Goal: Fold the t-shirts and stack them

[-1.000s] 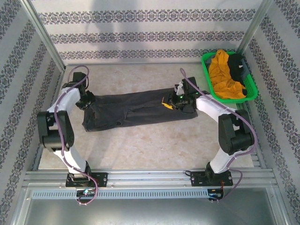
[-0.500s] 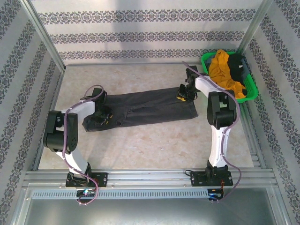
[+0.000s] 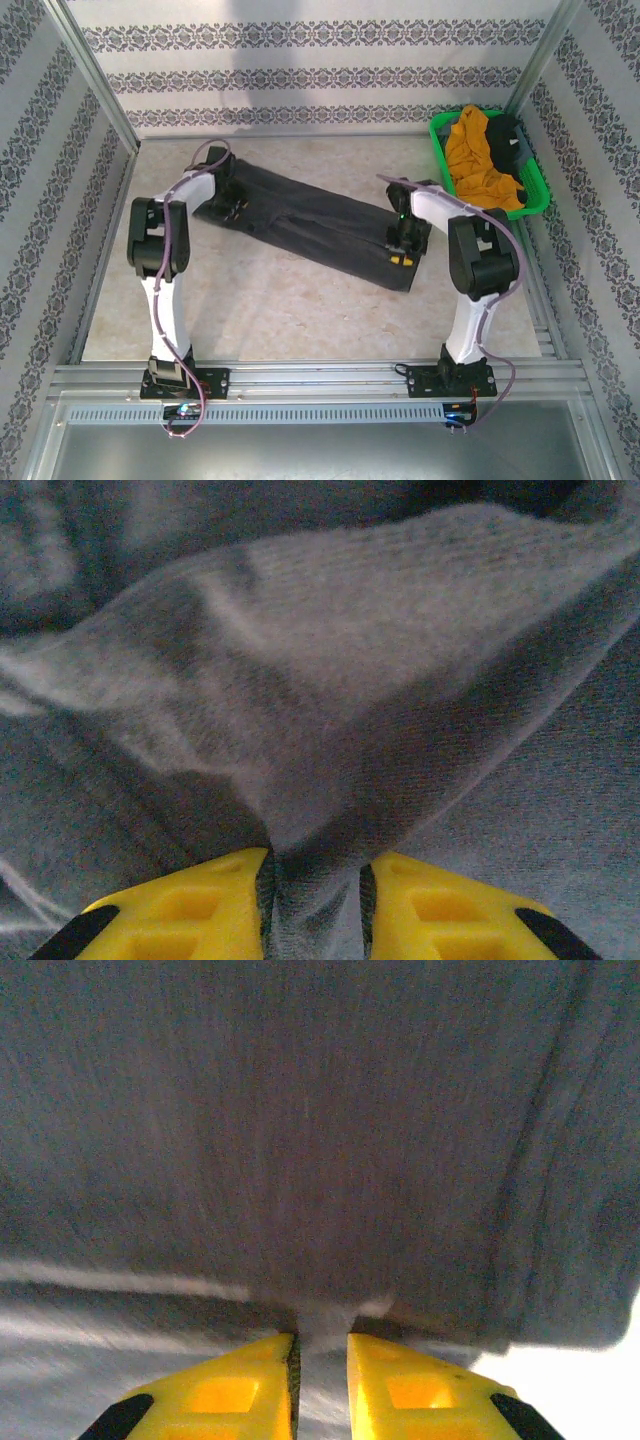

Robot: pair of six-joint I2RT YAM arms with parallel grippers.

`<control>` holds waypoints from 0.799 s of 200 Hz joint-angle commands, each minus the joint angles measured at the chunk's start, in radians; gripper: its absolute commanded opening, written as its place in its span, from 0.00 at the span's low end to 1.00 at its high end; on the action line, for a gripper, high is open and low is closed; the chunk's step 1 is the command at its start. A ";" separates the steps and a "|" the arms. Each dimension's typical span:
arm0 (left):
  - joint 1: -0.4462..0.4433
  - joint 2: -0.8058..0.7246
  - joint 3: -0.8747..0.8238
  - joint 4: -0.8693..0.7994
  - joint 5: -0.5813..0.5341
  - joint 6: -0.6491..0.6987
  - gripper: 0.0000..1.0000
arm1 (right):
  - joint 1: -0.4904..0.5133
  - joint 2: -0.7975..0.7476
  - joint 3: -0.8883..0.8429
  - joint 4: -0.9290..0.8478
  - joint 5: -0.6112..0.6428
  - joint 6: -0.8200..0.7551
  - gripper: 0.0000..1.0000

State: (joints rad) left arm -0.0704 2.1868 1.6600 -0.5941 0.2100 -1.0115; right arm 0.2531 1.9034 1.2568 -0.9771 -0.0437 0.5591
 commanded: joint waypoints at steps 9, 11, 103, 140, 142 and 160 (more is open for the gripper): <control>-0.063 0.182 0.216 -0.020 0.024 0.065 0.31 | 0.151 -0.131 -0.214 0.077 -0.096 0.171 0.22; -0.067 0.192 0.231 -0.016 0.025 0.064 0.30 | 0.163 -0.138 -0.228 0.087 -0.108 0.185 0.22; -0.201 0.552 0.779 0.220 0.162 -0.019 0.44 | 0.504 -0.164 -0.213 0.324 -0.301 0.448 0.26; -0.218 0.399 0.724 0.228 0.128 0.015 0.56 | 0.423 -0.355 -0.276 0.311 -0.304 0.424 0.34; -0.219 0.383 0.712 0.227 0.123 0.017 0.57 | 0.417 -0.368 -0.280 0.309 -0.304 0.420 0.34; -0.220 0.238 0.554 0.248 0.100 0.030 0.60 | 0.347 -0.480 -0.313 0.280 -0.306 0.379 0.37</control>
State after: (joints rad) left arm -0.2779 2.6343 2.3386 -0.3752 0.3321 -1.0061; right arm 0.6735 1.5684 0.9855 -0.6647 -0.3431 0.9749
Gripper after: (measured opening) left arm 0.591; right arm 0.359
